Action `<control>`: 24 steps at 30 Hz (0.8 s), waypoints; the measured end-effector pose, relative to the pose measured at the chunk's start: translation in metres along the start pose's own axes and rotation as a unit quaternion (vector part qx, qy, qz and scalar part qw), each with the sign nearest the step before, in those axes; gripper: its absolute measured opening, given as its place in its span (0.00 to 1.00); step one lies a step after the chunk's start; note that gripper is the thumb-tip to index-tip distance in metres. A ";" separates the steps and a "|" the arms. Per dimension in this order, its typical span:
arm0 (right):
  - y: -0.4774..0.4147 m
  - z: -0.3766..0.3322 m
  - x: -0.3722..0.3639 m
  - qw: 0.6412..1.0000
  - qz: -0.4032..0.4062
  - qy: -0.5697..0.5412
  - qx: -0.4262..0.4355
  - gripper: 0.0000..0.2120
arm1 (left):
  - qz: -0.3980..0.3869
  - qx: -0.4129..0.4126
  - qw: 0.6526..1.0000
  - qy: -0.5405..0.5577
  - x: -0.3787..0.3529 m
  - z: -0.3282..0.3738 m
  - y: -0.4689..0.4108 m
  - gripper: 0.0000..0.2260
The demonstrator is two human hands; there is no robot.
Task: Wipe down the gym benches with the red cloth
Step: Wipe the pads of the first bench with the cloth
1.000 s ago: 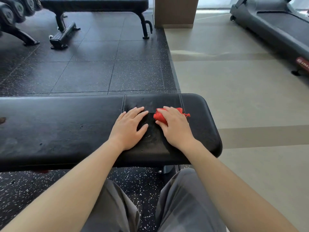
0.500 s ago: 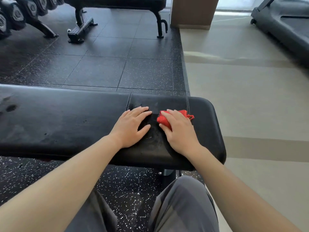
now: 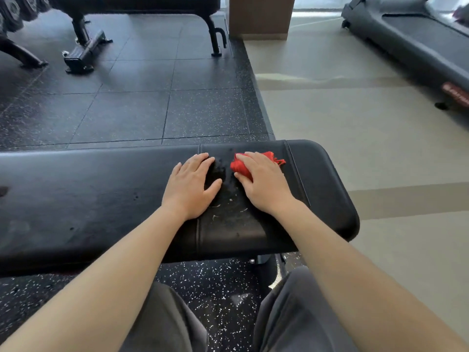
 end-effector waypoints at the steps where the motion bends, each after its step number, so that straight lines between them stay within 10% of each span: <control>1: 0.010 -0.004 0.001 1.000 0.003 0.001 -0.001 0.22 | -0.001 -0.003 1.000 0.001 0.000 -0.001 0.000 0.26; 24: 0.039 -0.049 0.005 0.994 0.011 0.010 -0.110 0.21 | -0.036 -0.043 0.996 0.072 0.005 -0.008 0.005 0.24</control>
Point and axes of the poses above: each hand's wrist, its own y-axis away from the middle knuckle, its own x-axis out of the back of the hand, z = x × y, the point moved 3 cm from there along -y, towards the middle knuckle, and after that the axes turned 14 degrees about y, right-handed, at the moved point
